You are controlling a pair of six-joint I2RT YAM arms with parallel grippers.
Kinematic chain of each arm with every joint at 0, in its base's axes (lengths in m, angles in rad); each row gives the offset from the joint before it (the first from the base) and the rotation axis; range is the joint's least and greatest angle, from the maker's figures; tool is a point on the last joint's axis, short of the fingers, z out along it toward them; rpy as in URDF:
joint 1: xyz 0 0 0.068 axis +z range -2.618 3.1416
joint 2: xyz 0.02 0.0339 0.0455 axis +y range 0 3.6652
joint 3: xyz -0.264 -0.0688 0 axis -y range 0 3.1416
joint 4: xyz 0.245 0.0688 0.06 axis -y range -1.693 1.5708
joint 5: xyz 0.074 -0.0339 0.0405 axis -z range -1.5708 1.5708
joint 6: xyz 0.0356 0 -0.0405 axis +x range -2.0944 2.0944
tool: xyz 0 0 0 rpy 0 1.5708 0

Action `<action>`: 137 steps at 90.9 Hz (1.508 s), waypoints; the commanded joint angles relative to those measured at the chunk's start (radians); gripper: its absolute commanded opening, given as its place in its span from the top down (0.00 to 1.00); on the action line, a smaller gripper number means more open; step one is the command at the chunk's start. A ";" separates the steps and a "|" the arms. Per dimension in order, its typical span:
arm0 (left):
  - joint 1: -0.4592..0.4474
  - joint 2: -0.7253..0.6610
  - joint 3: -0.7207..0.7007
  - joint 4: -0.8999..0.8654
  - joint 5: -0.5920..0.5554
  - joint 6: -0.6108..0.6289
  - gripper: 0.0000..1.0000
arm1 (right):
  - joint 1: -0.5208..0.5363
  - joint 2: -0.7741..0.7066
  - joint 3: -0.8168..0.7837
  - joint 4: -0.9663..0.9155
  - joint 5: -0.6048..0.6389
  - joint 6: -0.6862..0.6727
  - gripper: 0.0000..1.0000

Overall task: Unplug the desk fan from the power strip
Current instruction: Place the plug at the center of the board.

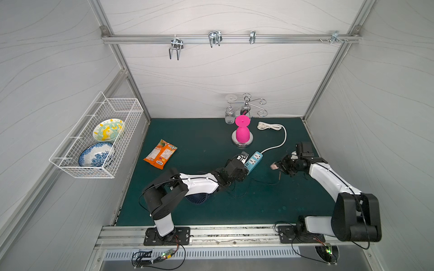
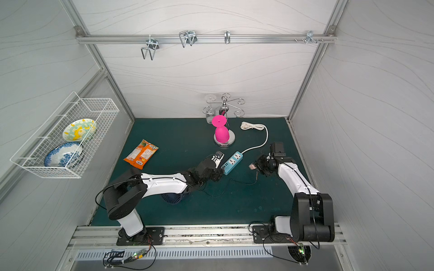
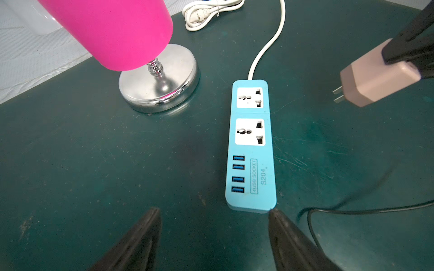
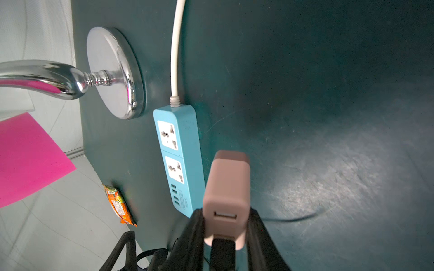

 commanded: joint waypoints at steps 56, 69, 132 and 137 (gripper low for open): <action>0.002 -0.046 -0.015 0.047 -0.010 -0.002 0.24 | -0.045 0.061 -0.107 0.159 -0.029 0.002 0.92; 0.003 -0.045 -0.014 0.049 -0.009 -0.003 0.24 | -0.048 0.066 -0.119 0.150 -0.027 -0.006 0.89; 0.004 -0.054 -0.019 0.047 -0.009 -0.006 0.25 | -0.065 0.036 -0.153 0.036 0.012 -0.048 0.56; 0.003 -0.056 -0.019 0.046 -0.011 -0.007 0.25 | -0.067 0.033 -0.150 0.014 0.020 -0.051 0.55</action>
